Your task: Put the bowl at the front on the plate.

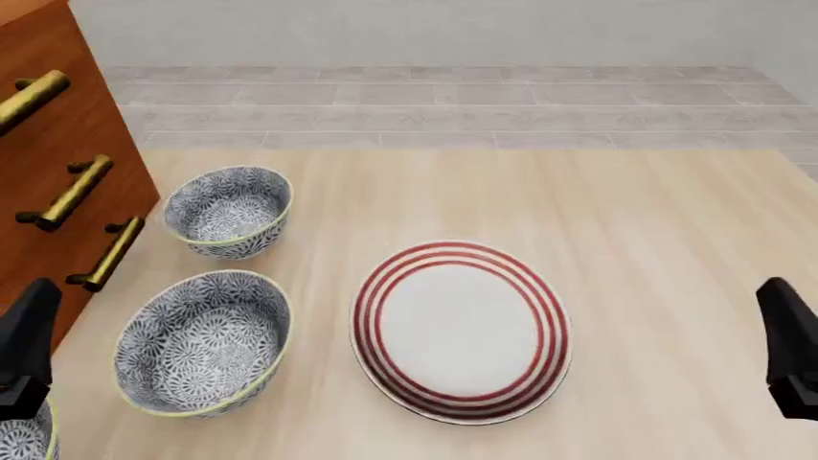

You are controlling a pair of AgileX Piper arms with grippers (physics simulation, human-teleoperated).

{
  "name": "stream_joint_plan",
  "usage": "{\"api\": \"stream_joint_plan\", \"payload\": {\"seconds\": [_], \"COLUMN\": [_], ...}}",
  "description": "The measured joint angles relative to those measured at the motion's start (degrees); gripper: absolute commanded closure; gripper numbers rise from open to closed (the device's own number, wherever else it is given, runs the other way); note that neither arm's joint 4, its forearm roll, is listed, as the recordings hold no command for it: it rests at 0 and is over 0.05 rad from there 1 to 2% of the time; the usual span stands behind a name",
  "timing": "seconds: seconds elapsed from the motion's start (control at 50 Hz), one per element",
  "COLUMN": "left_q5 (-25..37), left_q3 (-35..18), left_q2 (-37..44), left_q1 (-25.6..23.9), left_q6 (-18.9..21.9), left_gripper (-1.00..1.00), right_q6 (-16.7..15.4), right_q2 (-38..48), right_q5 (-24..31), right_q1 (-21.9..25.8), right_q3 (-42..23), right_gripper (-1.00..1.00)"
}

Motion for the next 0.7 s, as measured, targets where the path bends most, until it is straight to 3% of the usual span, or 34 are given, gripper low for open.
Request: {"api": "stream_joint_plan", "payload": {"seconds": [0.54,0.7], "left_q5": [-0.2,0.8], "left_q3": [0.0,-2.9], "left_q2": [0.2,6.0], "left_q1": [0.1,-1.4], "left_q6": [0.0,-0.8], "left_gripper": [-1.0,-1.0], "right_q6": [0.0,0.0], "right_q2": [1.6,1.7], "right_q5": [-1.7,-1.8], "right_q1": [0.0,0.0], "right_q3": [0.1,0.1], "right_gripper": [-1.0,-1.0]}}
